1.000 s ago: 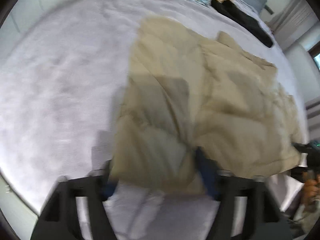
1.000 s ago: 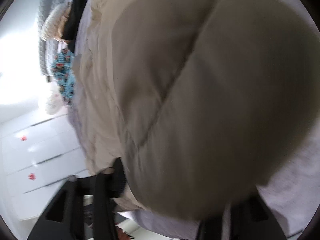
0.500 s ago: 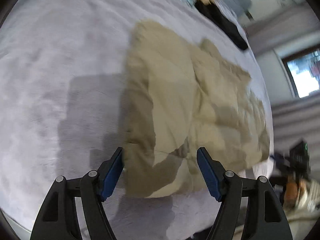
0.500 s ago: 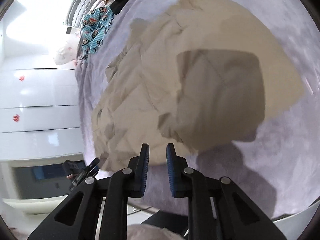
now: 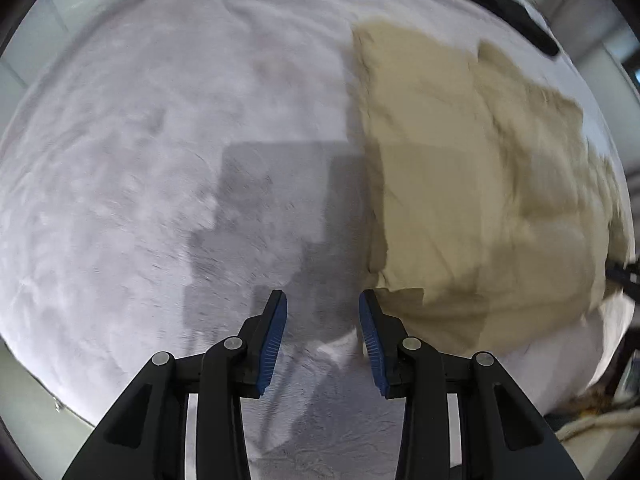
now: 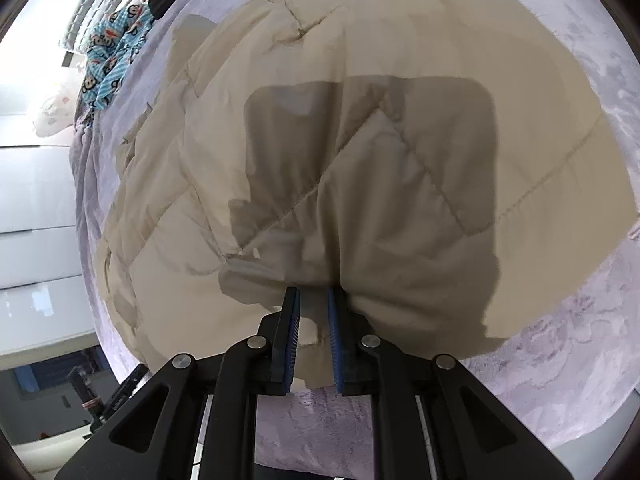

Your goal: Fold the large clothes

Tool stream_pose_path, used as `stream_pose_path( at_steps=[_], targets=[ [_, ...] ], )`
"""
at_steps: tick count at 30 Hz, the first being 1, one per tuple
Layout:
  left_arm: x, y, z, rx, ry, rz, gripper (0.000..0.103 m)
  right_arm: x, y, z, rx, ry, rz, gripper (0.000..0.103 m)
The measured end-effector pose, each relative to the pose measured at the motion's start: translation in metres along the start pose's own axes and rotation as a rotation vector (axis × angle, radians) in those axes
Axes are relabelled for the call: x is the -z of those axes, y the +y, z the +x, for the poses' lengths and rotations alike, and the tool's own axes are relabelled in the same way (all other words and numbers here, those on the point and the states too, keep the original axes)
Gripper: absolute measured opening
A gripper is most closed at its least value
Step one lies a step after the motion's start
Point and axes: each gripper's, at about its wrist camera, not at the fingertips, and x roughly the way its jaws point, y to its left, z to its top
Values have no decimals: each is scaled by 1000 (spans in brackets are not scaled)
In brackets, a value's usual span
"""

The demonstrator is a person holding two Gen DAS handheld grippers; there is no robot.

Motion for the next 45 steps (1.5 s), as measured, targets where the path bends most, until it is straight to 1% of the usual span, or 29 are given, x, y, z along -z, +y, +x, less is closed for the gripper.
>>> stream_pose_path(
  at_steps=[2,3,5,7,8,10,11,13,15,17,19,23,24,25,26,27,28,29,30,33,35,39,40,41,42,43,45],
  targets=[
    [-6,-5,-13,-4,-53,-17,40,2,10,-3,24,-14,-16,15],
    [-11,-8,-18,1,-67,-22,40,6,16,-7,39,-25,-26,19],
    [-15,-15,-24,8,-89,-26,40,13,26,-15,64,-40,-40,19],
    [-25,-30,-24,8,-99,-19,40,16,40,-18,92,-58,-67,19],
    [-26,-34,-22,4,-99,-12,42,18,46,-20,102,-67,-80,19],
    [-34,-46,-12,-40,-86,16,43,21,62,-21,123,-79,-121,19],
    [-29,-49,-6,-44,-82,23,43,20,69,-21,128,-77,-138,19],
    [-37,-55,5,-37,-56,19,43,22,84,-17,139,-64,-181,19],
    [-36,-59,11,-19,-39,5,47,23,96,-11,153,-47,-208,19],
    [-38,-63,13,-29,-35,7,52,25,104,-6,158,-26,-222,19],
    [-39,-66,14,-47,-34,22,52,26,110,0,164,-3,-231,19],
    [-42,-70,14,-47,-18,27,52,29,116,9,170,26,-240,19],
    [-42,-70,13,-50,-15,27,56,29,117,10,169,31,-242,19],
    [-42,-71,14,-54,-11,26,76,30,117,11,169,37,-243,20],
    [-42,-71,13,-55,-14,23,88,30,117,12,168,42,-244,20],
    [-41,-73,10,-59,-37,15,88,30,117,12,168,47,-247,23],
    [-41,-74,9,-66,-45,16,88,30,117,13,167,52,-254,25],
    [-40,-73,7,-72,-44,17,88,30,118,14,167,57,-261,32],
    [-39,-75,7,-93,-39,7,88,29,118,15,166,63,-274,39],
    [-37,-75,3,-104,-39,-48,88,26,124,19,165,78,-302,41],
    [-36,-75,3,-104,-36,-60,89,22,129,20,162,83,-332,42],
    [-34,-79,7,-126,-27,-57,89,19,136,22,151,91,-367,56],
    [-34,-80,9,-123,-23,-63,89,18,136,23,150,95,-370,58],
    [-34,-82,11,-119,-18,-65,94,17,136,23,149,95,-370,60],
    [-34,-83,13,-118,-13,-65,103,17,136,23,147,95,-368,63],
    [-35,-85,14,-119,-12,-63,103,18,137,23,141,91,-362,64],
    [-36,-88,16,-120,-14,-48,103,17,137,24,124,82,-352,71]
  ],
)
